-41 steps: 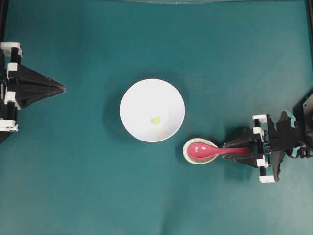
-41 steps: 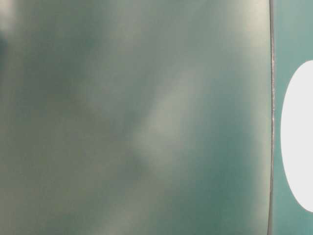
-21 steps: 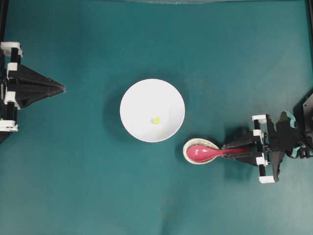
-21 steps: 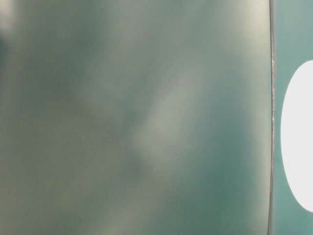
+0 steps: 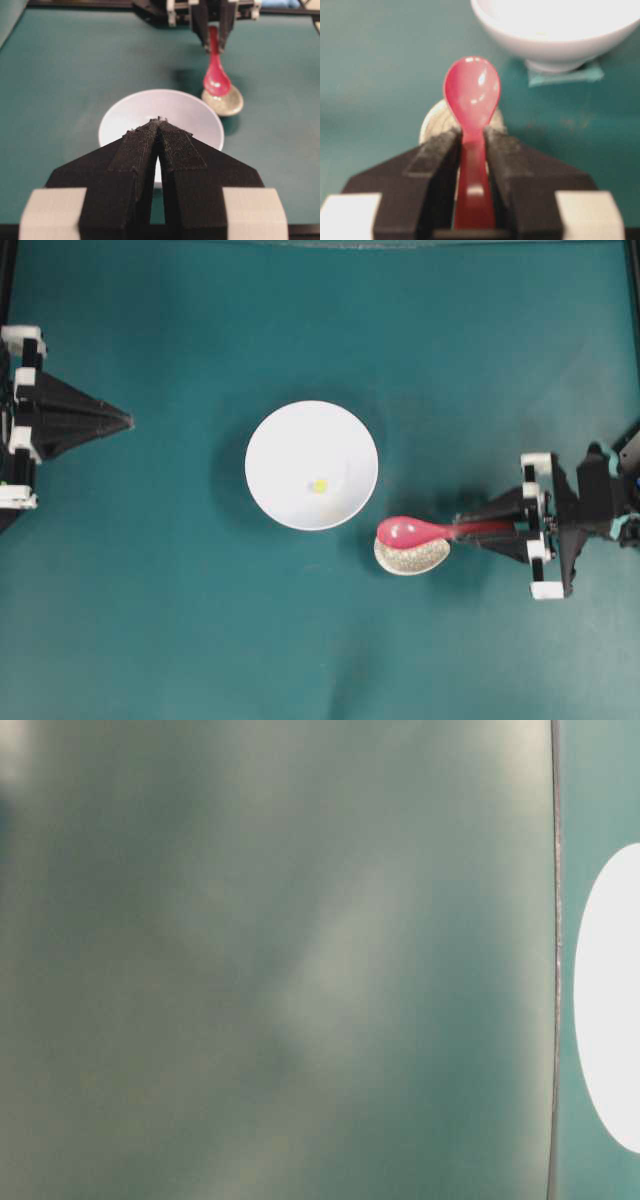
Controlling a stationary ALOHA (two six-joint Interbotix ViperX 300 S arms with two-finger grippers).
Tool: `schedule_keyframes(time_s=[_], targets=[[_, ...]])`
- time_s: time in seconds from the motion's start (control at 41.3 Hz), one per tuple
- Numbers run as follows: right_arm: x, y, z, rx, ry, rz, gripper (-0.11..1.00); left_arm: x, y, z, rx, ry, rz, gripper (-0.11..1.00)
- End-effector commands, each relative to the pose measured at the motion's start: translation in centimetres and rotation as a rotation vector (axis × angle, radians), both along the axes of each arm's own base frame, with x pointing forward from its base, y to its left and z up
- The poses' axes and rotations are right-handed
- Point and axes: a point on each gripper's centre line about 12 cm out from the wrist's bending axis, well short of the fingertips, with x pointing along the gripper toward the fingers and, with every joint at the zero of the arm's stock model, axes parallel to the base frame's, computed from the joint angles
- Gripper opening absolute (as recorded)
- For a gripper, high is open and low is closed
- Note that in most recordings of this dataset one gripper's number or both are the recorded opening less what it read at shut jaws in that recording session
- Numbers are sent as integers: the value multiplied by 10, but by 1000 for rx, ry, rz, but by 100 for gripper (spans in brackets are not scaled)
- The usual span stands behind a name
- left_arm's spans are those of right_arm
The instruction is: Scoop the yellow hexagonal prism block from the bowl with a spoon using the right arm.
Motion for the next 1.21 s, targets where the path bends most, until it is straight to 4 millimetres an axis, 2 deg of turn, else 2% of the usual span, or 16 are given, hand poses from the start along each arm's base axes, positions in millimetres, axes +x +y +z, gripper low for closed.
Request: schedule_keyframes(time_s=[0.0, 0.363, 0.533, 0.871, 1.186], targets=[[9, -3, 20, 13, -8, -10, 24, 3, 0, 9, 6, -24, 1, 0], [36, -23, 85, -7, 96, 29, 24, 3, 0, 9, 6, -27, 1, 0], [45, -40, 105, 10, 151, 18, 24, 3, 0, 9, 4, -26, 1, 0], [60, -80, 120, 49, 247, -62, 23, 3, 0, 8, 10, -18, 0, 0], [76, -85, 136, 23, 252, -41, 23, 3, 0, 6, 17, -2, -1, 0]])
